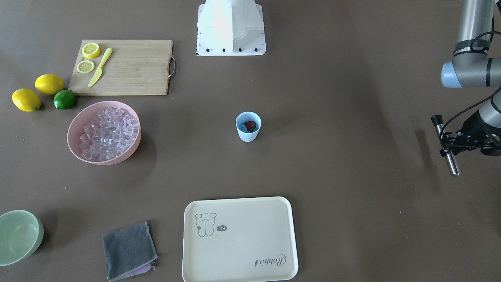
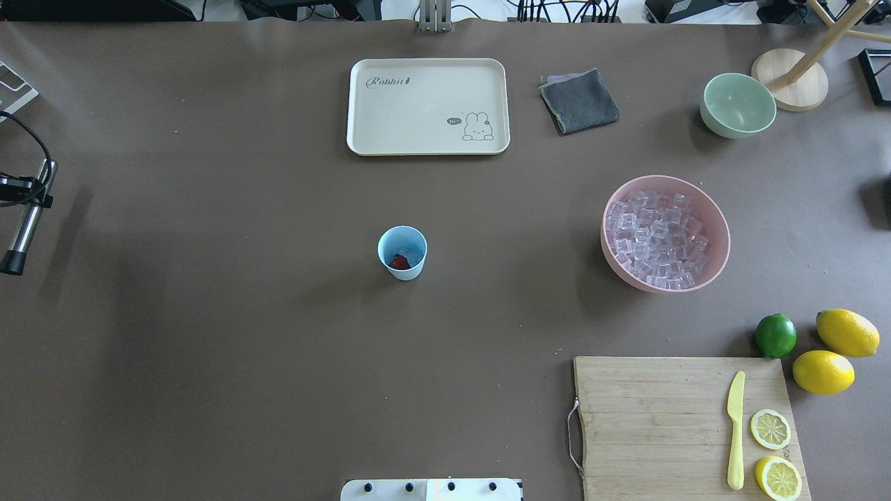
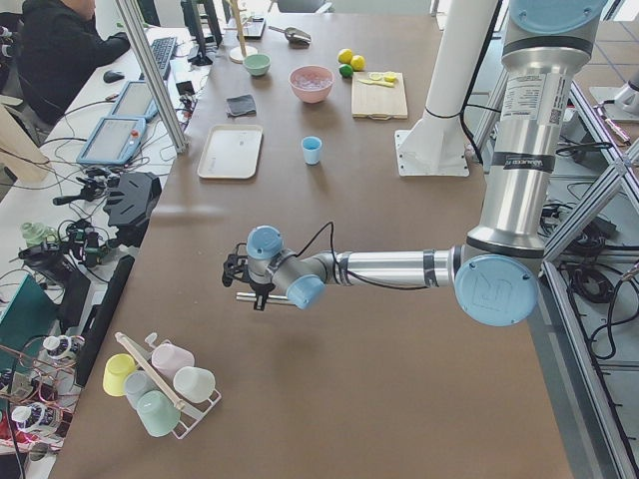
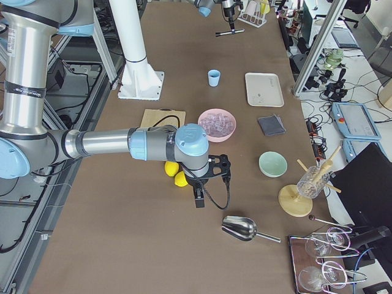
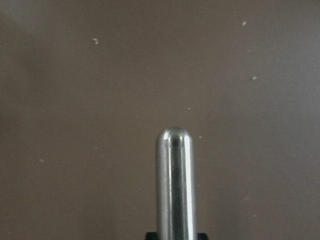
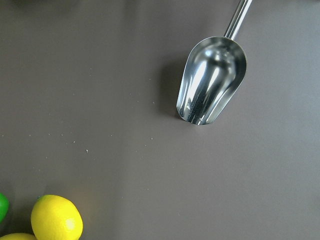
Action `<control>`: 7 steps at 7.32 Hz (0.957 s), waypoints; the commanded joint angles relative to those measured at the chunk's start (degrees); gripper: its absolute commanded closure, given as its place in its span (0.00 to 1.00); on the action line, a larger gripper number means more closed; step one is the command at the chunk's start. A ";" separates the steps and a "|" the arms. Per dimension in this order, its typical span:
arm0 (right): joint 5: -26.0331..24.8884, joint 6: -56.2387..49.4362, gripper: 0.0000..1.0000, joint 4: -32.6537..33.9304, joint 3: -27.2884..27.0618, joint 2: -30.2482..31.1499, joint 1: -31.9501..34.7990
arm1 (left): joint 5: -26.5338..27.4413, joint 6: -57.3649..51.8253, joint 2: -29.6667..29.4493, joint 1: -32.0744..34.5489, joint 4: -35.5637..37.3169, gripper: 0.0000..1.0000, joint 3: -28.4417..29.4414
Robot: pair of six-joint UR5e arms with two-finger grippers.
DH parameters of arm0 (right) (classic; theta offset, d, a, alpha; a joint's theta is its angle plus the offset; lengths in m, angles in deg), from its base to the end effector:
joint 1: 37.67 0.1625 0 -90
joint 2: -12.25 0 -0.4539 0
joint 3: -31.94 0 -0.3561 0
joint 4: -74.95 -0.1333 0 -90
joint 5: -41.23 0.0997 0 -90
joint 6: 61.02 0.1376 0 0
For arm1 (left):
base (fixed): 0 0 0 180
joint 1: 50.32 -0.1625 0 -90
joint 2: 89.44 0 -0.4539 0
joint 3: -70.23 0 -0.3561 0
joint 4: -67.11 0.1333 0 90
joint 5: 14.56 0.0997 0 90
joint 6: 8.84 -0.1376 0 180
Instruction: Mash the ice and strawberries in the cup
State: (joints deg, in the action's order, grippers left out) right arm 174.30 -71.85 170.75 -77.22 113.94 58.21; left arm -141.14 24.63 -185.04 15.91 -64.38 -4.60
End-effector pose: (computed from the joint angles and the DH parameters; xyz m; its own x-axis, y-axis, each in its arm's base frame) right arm 0.0764 -0.3578 0.6583 0.7350 -0.1328 0.6650 0.0363 0.9869 0.1569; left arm 0.1701 -0.5135 0.7145 0.6958 0.0822 -0.7135 0.0499 0.9855 0.1621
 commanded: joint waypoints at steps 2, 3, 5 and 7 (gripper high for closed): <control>-0.71 0.02 0.01 0.00 0.00 0.00 0.01 | 0.11 -3.07 2.34 0.21 0.97 0.52 1.80; -0.71 0.02 0.01 0.00 0.08 -0.09 0.01 | 0.11 -3.24 2.00 0.12 0.97 0.02 1.88; -0.62 0.02 0.01 0.00 -0.09 0.00 0.01 | 0.02 -3.41 -0.70 2.73 5.32 0.02 1.71; -0.36 0.02 0.01 0.00 -0.44 0.00 -0.08 | -1.81 -9.69 -8.25 11.24 17.71 0.02 0.83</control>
State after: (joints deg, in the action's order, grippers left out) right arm 173.74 -71.83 170.75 -77.53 113.97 58.21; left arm -141.90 19.41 -189.42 22.42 -53.34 -3.39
